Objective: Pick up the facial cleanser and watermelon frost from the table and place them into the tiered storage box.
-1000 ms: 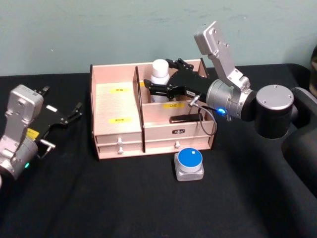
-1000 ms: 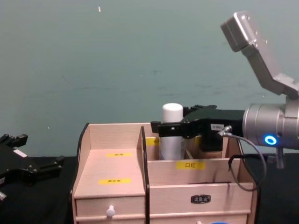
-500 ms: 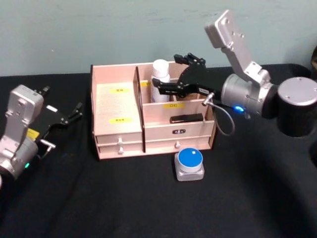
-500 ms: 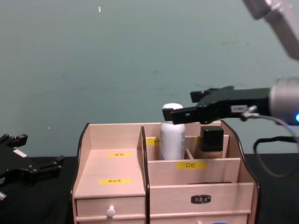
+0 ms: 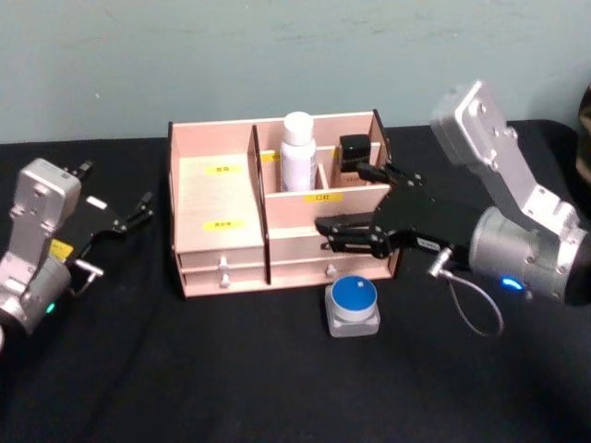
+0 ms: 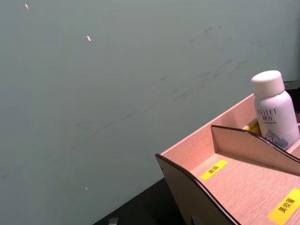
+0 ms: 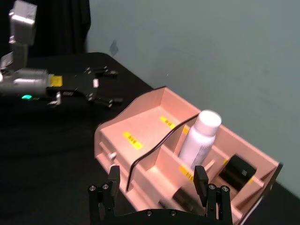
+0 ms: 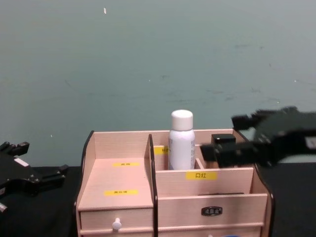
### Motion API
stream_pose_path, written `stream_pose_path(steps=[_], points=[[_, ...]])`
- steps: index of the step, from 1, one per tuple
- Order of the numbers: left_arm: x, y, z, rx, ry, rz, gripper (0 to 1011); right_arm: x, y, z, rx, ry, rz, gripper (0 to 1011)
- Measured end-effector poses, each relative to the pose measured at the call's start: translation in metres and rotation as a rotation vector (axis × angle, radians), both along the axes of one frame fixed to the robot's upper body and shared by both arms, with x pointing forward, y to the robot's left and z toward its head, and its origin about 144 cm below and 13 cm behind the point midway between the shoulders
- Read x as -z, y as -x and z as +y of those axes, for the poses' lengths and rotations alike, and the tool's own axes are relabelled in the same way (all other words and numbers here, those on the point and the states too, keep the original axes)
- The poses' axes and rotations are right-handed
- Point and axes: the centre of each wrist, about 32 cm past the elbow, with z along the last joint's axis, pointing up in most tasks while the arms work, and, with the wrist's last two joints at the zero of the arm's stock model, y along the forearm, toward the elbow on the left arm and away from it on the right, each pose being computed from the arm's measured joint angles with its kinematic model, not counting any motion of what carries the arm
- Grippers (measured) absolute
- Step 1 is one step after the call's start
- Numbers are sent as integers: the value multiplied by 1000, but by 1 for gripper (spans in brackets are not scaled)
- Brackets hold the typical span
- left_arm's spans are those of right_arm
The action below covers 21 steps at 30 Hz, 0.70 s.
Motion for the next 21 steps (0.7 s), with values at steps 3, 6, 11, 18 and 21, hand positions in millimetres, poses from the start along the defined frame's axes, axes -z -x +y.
stream_pose_path(steps=[3, 6, 11, 18, 21], points=[[0, 0, 0, 0, 0, 0, 1009, 7, 19, -7, 7, 1, 27, 1003], [0, 0, 0, 0, 0, 0, 1010, 14, 27, -11, 16, 3, 51, 1003], [0, 0, 0, 0, 0, 0, 1010, 32, 40, -18, 38, 12, 115, 1003], [0, 0, 0, 0, 0, 0, 1009, 55, 44, -24, 63, 22, 193, 1002], [0, 0, 0, 0, 0, 0, 1010, 62, 43, -25, 68, 20, 212, 1003]])
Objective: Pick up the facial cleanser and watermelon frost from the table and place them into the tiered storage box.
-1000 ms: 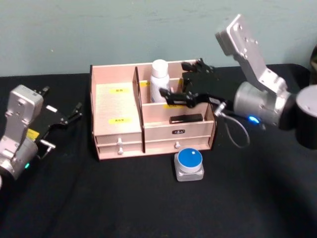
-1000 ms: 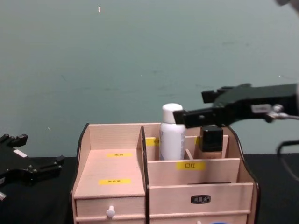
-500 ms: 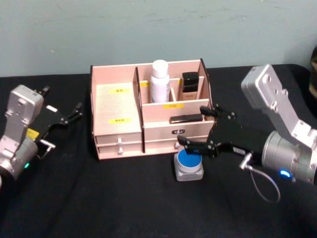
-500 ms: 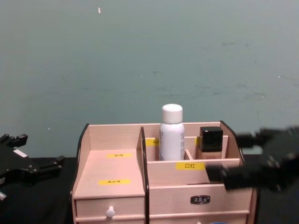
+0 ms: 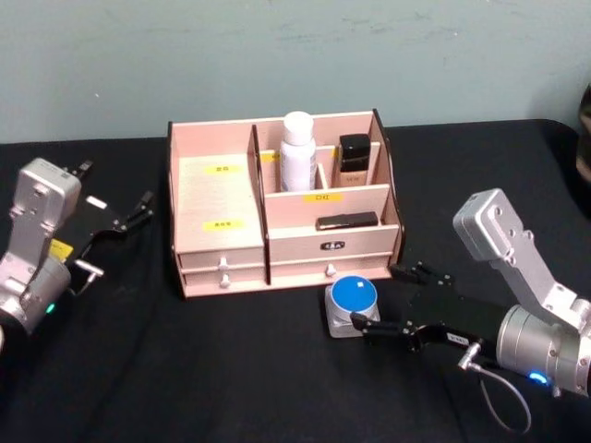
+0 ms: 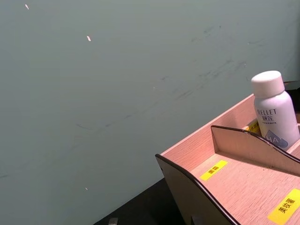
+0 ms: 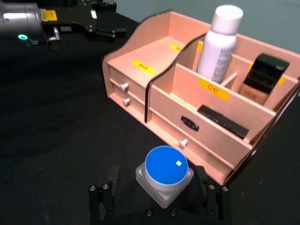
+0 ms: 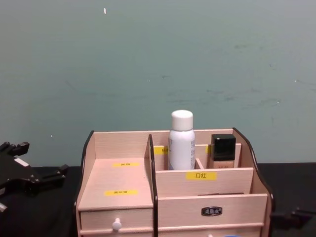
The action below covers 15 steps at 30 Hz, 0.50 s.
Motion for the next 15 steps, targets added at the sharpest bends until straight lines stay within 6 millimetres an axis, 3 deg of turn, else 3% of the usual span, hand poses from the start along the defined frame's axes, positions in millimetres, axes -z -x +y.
stream_pose_path(steps=[15], points=[[0, 0, 0, 0, 0, 0, 1010, 16, -10, 4, 5, -3, 39, 1002]])
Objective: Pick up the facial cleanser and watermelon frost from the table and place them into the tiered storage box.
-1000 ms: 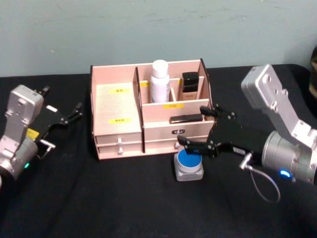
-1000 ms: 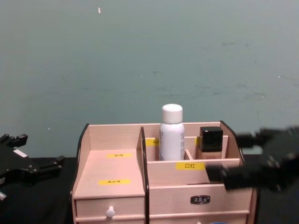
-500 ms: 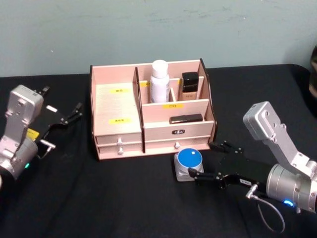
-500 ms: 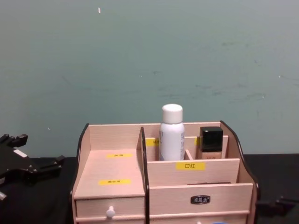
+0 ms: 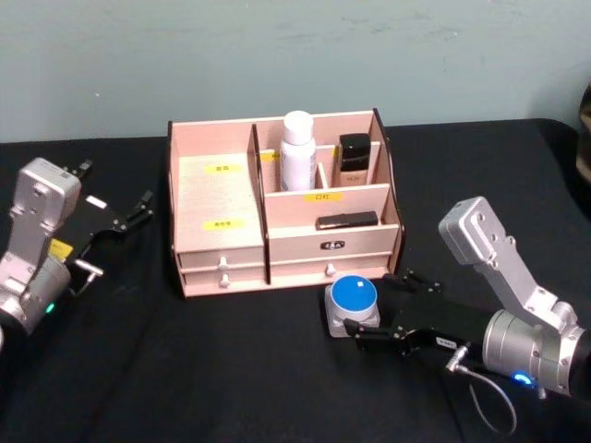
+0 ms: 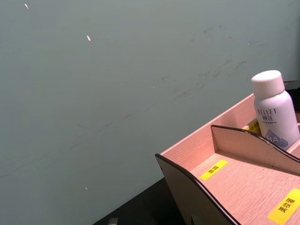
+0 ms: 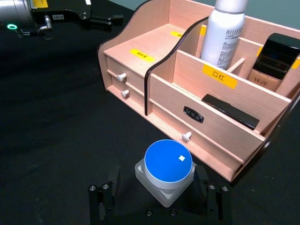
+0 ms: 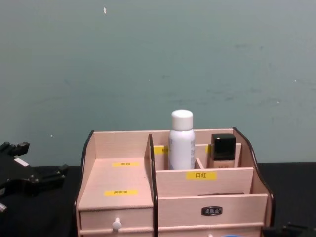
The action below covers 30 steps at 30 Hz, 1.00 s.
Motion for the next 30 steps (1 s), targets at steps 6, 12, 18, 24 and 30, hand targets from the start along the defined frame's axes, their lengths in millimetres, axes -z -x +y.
stream_pose_path(steps=[6, 12, 18, 24, 30], points=[[0, 0, 0, 0, 0, 0, 1010, 5, -5, 3, -2, 9, 3, 1002], [0, 0, 0, 0, 0, 0, 1010, 10, -11, 6, 2, 20, 1, 1003], [0, 0, 0, 0, 0, 0, 1010, 12, -15, 8, 4, 25, -5, 1002], [0, 0, 0, 0, 0, 0, 1010, 14, -19, 10, -2, 27, -14, 1002], [0, 0, 0, 0, 0, 0, 1010, 18, -24, 12, -1, 34, -21, 1003]])
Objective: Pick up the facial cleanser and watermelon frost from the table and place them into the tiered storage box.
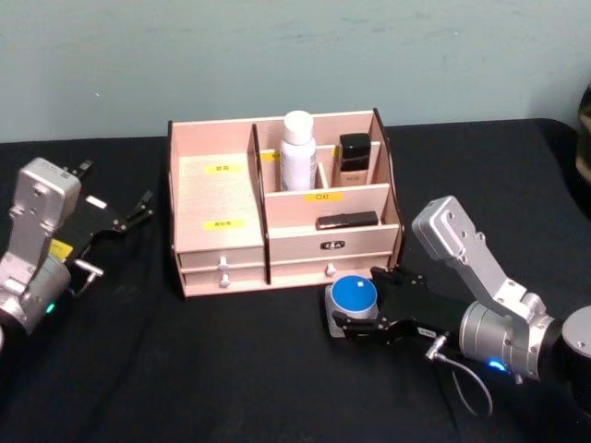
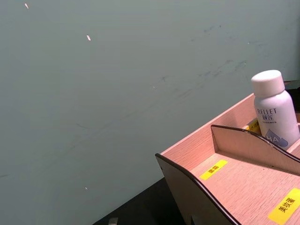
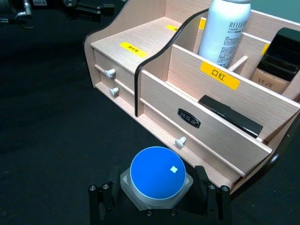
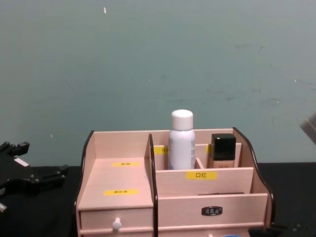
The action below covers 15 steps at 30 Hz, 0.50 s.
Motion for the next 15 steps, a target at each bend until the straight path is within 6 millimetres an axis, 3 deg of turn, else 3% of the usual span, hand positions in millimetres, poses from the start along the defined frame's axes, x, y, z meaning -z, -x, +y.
stream_pose_path(steps=[15], points=[[0, 0, 0, 0, 0, 0, 1009, 5, -4, 3, -8, -9, 4, 1002]])
